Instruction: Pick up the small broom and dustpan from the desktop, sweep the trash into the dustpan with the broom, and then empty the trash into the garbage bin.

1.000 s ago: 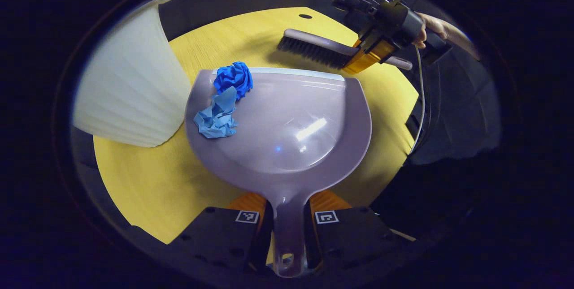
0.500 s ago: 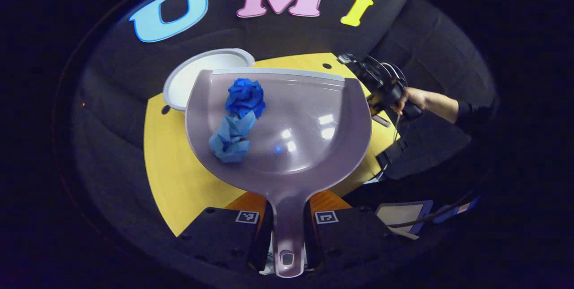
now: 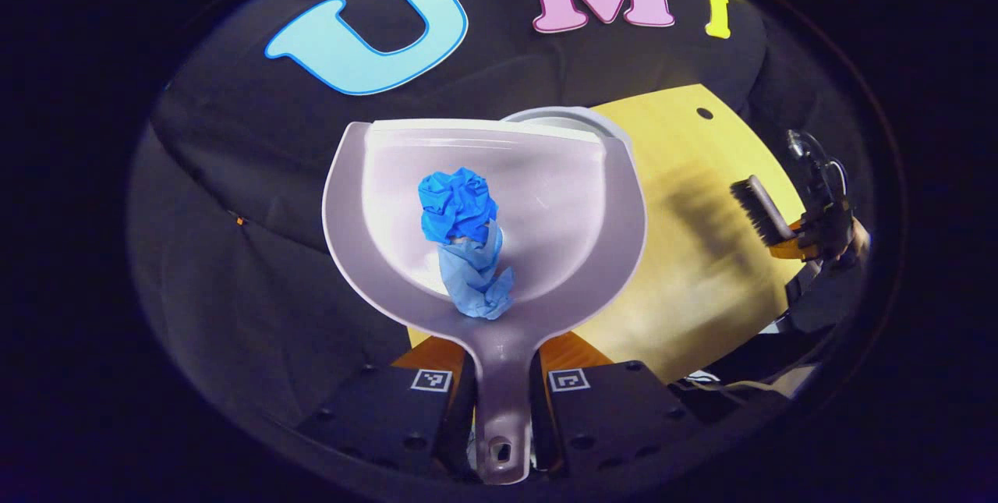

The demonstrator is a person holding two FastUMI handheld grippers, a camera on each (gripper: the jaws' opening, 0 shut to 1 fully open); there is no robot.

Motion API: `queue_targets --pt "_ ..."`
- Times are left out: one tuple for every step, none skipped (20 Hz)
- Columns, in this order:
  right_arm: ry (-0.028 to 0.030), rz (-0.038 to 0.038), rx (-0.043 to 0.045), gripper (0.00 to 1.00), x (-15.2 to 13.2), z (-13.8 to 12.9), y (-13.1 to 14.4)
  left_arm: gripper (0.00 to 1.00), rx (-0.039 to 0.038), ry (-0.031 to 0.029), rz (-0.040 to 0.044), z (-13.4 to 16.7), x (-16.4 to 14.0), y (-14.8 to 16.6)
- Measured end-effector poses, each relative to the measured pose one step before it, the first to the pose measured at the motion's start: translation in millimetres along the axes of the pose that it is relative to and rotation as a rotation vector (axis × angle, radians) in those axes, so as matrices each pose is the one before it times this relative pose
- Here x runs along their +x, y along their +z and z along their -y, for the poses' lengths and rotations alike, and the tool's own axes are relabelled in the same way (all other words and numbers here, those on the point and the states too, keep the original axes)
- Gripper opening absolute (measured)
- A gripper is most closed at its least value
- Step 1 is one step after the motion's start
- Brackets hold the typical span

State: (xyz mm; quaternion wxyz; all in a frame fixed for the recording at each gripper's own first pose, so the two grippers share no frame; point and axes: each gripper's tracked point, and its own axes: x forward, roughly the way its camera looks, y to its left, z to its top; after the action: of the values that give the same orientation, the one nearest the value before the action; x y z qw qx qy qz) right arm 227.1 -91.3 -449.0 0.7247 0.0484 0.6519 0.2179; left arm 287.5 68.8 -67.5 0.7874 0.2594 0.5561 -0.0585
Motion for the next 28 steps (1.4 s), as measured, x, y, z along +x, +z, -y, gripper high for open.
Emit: queue_targets --pt "0.00052 0.00235 0.00839 0.27 0.16 -1.42 -0.41 0.29 0.02711 0.00897 -0.02165 10.15 6.34 12.46" --pt "0.00287 0.00511 0.00865 0.27 0.58 -2.72 -1.83 0.29 0.02159 0.00434 -0.03737 12.05 4.2 3.62" --pt "0.00251 0.00762 0.00919 0.27 -0.41 -2.63 0.65 0.28 0.02268 0.00632 -0.0291 8.25 -4.2 2.38" --pt "-0.00326 0.01117 0.00963 0.27 0.97 -2.21 -1.46 0.29 0.03067 0.01999 -0.0153 0.99 4.08 6.83" --pt "-0.00335 0.01154 0.00679 0.27 -0.17 -1.68 0.17 0.29 0.0501 0.01968 -0.01691 10.52 6.91 4.31" --pt "-0.00169 0.00992 0.00786 0.27 0.0 -1.1 0.41 0.29 0.04455 0.02701 -0.02018 10.1 4.67 0.7" --pt "0.00164 0.00785 0.01451 0.27 -0.68 -1.43 -0.33 0.29 0.05468 0.02557 -0.02566 16.69 9.49 0.03" --pt "0.0113 0.0101 0.02001 0.27 -0.24 -4.96 0.29 0.29 0.04336 0.04076 -0.02619 10.47 4.54 0.37" --pt "0.01496 0.00483 0.01803 0.27 0.11 -3.65 -0.43 0.29 0.05429 0.03791 -0.01341 9.26 1.5 3.15" --pt "0.00827 -0.00111 0.0054 0.27 -1.6 -2.06 -1.85 0.29 0.04434 0.04212 -0.01569 8.04 -0.31 2.27" --pt "-0.00368 -0.00268 -0.00325 0.27 -0.72 0.26 -1.3 0.29 0.03909 0.03103 -0.0029 11.68 -0.05 1.93" --pt "-0.00419 0.00011 -0.00716 0.27 -0.1 -0.84 0.14 0.29 0.01176 0.0237 -0.00208 10.4 0.07 -0.04" --pt "0.00194 0.00249 -0.00034 0.27 0.21 0.54 1.81 0.29 -0.00285 0.00257 0.0044 1.16 -0.21 -3.45" --pt "0.00476 0.00343 0.00576 0.27 1.06 -1.95 0.82 0.29 -0.02476 -0.00465 0.00915 5.61 0.74 0.04" --pt "0.00252 0.00524 0.00887 0.27 0.91 -1.13 2.11 0.29 -0.033 -0.01073 0.01629 4.75 0.36 0.47" --pt "-0.00002 0.00879 0.01033 0.27 0.51 -1.7 1.39 0.29 -0.0471 -0.00517 0.02198 3.39 -1.12 5.39" --pt "-0.0011 0.00633 0.01092 0.27 1.26 -0.52 2.11 0.29 -0.04384 -0.00519 0.03434 8.27 1.38 5.7" --pt "-0.00057 0.00608 0.00966 0.27 -0.34 -0.65 1.72 0.29 -0.04828 -0.00873 0.04421 10.46 -0.22 5.91" --pt "-0.00077 0.00551 0.01082 0.27 -0.75 -0.68 2.05 0.29 -0.05348 -0.0152 0.04321 14.86 -2.71 3.09" --pt "0.00157 0.00735 0.01166 0.27 -1.83 -0.78 2.78 0.29 -0.05721 -0.02101 0.03505 11.21 -1.3 3.81" --pt "-0.00062 0.00724 0.01265 0.27 -1.45 -0.15 2.34 0.28 -0.04885 -0.0219 0.03484 2.74 -1.35 -0.1" --pt "-0.00079 0.00793 0.01391 0.27 -0.57 -1.41 1.5 0.29 -0.04071 -0.01777 0.0463 4.66 -3.26 4.15" --pt "-0.00223 0.00657 0.01154 0.27 -0.11 0.2 2.63 0.29 -0.0351 -0.02272 0.0548 8.7 -4.82 1.83" --pt "-0.01 0.00561 0.00972 0.27 -0.25 2.07 1.38 0.29 -0.0214 -0.03606 0.05763 13.04 -10.56 6.23" --pt "-0.01717 0.00719 0.01606 0.27 0.4 3.84 3.29 0.29 -0.00752 -0.0621 0.05316 11.65 -5.36 5.49" --pt "-0.01231 0.00546 0.02107 0.27 0.57 3.33 2.35 0.28 -0.01145 -0.07536 0.04731 18.49 -8.41 9.4" --pt "-0.00748 0.00669 0.01788 0.27 0.86 3.06 2.82 0.29 -0.03122 -0.07237 0.03463 24.08 2.93 3.67" --pt "-0.01376 0.00556 0.01221 0.27 0.72 4.64 1.19 0.29 -0.03344 -0.07041 0.02384 19.35 5.81 0.07"
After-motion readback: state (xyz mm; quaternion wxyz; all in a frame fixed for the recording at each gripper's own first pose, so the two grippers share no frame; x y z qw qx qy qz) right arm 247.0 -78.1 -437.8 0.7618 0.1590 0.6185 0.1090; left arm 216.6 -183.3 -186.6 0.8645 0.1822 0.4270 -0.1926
